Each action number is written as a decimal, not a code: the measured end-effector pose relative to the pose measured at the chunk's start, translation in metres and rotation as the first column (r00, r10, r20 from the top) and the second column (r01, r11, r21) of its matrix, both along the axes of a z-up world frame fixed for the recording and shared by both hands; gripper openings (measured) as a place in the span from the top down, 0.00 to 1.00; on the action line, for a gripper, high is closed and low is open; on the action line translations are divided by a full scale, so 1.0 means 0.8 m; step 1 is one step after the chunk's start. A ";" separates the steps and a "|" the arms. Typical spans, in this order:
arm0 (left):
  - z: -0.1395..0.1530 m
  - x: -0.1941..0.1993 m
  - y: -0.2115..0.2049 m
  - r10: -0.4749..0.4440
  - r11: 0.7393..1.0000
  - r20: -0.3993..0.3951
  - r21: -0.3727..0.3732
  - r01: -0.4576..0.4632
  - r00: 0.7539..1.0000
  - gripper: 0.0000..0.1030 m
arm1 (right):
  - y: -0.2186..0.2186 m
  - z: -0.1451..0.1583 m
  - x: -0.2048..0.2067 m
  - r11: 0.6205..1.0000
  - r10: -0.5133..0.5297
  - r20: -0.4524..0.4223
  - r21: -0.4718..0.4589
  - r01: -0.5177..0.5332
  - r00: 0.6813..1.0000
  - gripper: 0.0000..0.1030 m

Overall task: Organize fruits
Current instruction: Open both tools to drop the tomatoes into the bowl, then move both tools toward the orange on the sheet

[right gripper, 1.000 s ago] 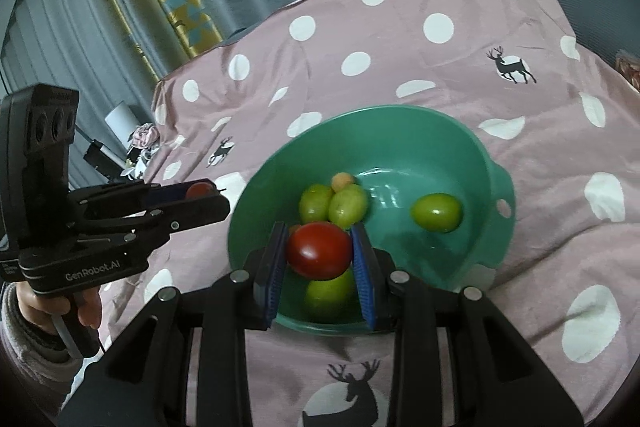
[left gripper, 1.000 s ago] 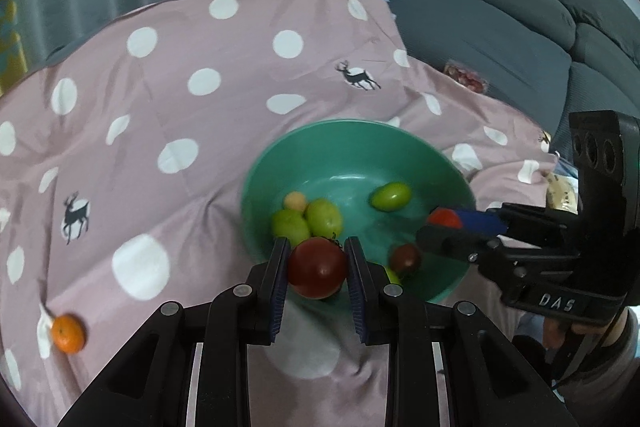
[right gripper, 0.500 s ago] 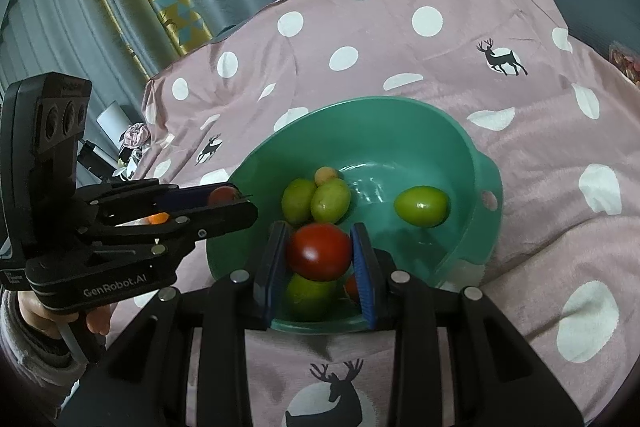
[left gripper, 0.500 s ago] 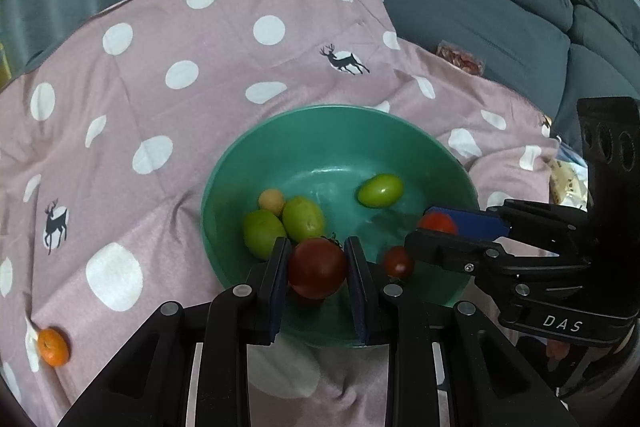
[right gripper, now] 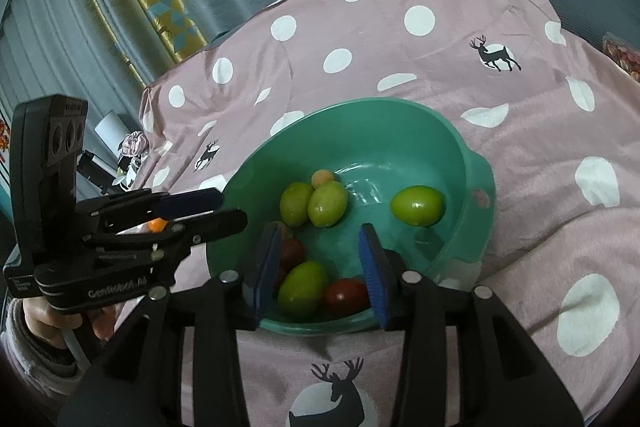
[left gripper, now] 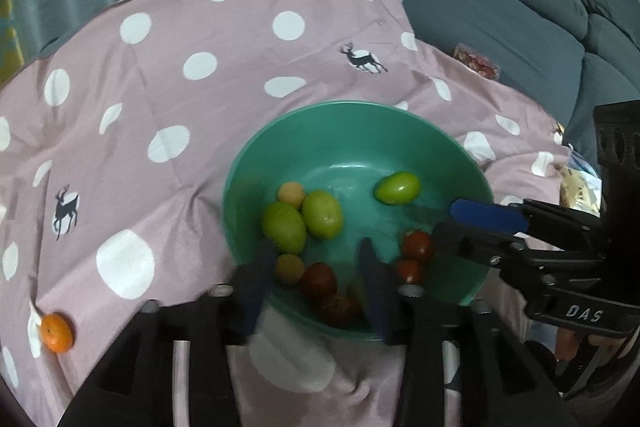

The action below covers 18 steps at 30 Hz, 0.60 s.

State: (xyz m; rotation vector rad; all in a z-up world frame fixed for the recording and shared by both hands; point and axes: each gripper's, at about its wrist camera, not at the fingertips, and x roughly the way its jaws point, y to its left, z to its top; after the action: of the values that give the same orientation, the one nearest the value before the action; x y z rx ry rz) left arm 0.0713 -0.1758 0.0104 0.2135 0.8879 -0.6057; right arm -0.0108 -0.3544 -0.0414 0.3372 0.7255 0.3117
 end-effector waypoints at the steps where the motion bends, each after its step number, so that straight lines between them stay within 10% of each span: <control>1: 0.000 -0.001 0.003 0.009 1.000 0.003 -0.001 -0.009 1.000 0.43 | 0.000 0.000 0.000 1.000 -0.004 -0.001 0.002 0.004 1.000 0.54; 18: -0.001 -0.035 0.084 0.166 0.986 0.010 0.020 -0.166 0.986 0.31 | 0.022 0.022 -0.016 0.998 0.019 0.002 0.062 -0.019 1.000 0.26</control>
State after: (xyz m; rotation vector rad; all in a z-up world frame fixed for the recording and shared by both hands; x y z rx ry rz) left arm 0.0432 -0.1083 0.0099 0.1589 0.8950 -0.4405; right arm -0.0239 -0.3364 -0.0236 0.3887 0.7195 0.3531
